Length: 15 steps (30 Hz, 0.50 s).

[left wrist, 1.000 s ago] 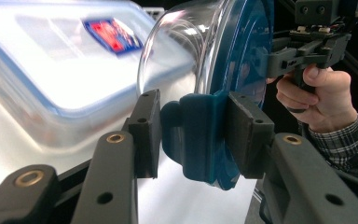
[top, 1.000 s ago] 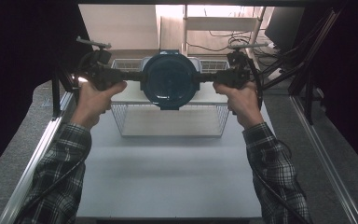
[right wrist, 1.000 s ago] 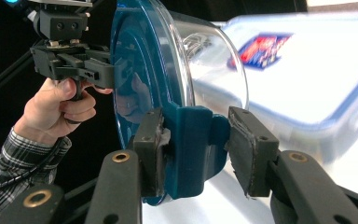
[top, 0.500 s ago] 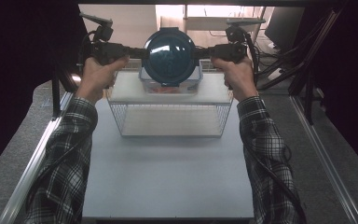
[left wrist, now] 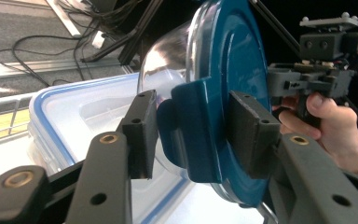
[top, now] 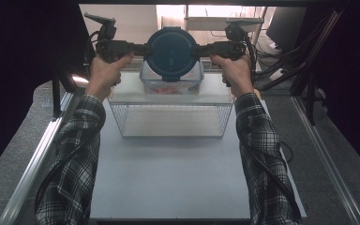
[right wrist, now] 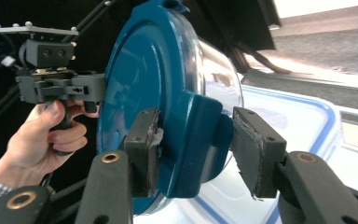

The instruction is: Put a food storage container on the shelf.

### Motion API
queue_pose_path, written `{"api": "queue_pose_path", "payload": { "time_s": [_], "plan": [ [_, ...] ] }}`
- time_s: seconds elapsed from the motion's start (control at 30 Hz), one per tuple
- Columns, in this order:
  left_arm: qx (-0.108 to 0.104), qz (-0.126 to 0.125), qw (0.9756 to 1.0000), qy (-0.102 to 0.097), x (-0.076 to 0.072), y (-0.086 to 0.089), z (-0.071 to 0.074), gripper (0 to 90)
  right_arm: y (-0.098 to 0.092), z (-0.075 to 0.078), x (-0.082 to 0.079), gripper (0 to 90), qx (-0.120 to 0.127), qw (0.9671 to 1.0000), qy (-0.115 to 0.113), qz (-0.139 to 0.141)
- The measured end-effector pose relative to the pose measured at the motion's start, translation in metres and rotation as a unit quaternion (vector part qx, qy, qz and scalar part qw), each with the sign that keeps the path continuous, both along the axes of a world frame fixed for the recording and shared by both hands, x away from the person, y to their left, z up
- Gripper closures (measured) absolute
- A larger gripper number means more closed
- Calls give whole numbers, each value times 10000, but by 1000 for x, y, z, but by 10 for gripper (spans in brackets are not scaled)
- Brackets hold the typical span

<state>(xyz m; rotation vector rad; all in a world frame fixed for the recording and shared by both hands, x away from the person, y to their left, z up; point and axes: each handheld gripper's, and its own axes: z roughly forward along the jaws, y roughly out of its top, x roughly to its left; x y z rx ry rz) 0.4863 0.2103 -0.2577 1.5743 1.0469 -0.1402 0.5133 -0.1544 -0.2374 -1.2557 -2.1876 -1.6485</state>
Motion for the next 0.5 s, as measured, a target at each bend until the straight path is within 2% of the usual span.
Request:
{"api": "queue_pose_path", "payload": {
  "time_s": [0.03,0.17,0.23,0.27,0.3,0.33,0.4,0.47,0.5],
  "plan": [
    [-84,38,9999,70,3,0,-2,536,0,0,1,515,-26,10000,-2,-41],
    [-153,99,9998,122,6,-3,-5,526,0,-2,4,520,-94,9997,-79,-204],
    [142,224,9995,190,8,-8,-4,505,1,-2,4,553,-320,9987,-224,-337],
    [147,238,9993,251,10,-7,-6,482,2,-2,4,538,-342,9985,-242,-350],
    [91,219,9995,187,10,-5,-7,529,3,-3,4,541,-252,9986,-277,-385],
    [107,225,9996,155,9,-6,-7,555,4,-3,4,536,-343,9981,-308,-412],
    [187,311,9993,130,8,-9,-4,546,4,-5,5,537,-271,9984,-282,-405],
    [386,416,9984,30,6,-12,0,541,4,-5,5,537,-236,9985,-268,-422],
    [594,567,9966,-92,3,-14,3,525,4,-6,4,537,-222,9984,-255,-451]
  ]
}}
